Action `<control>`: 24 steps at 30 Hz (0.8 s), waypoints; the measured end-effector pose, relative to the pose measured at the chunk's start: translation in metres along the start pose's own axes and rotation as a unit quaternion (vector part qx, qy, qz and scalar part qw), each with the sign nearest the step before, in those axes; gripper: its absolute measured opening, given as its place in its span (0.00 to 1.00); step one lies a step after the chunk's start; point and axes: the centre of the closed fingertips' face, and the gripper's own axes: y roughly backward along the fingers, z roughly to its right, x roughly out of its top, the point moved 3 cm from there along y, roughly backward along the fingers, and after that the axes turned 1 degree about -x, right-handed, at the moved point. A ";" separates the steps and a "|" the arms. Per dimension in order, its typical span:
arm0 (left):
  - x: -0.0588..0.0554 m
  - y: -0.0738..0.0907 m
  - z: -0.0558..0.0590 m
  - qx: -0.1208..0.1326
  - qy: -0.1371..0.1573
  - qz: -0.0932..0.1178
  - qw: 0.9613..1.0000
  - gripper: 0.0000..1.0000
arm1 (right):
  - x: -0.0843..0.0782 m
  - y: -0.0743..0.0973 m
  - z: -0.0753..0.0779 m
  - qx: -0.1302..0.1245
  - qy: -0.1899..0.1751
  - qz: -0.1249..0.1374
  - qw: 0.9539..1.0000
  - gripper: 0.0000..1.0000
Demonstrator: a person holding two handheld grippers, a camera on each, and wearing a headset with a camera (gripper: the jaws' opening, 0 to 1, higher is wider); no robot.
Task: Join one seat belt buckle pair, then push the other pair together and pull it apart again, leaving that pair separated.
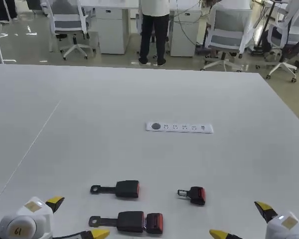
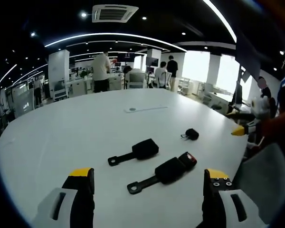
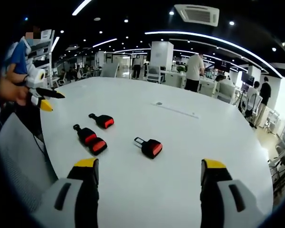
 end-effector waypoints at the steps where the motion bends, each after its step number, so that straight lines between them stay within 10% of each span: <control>1: 0.000 0.001 0.000 0.002 0.002 0.002 1.000 0.98 | -0.001 0.001 0.000 -0.001 -0.002 0.000 1.000 0.91; 24: 0.004 0.004 0.008 -0.009 -0.001 0.009 1.000 0.97 | -0.005 0.009 0.002 -0.011 -0.009 -0.001 1.000 0.91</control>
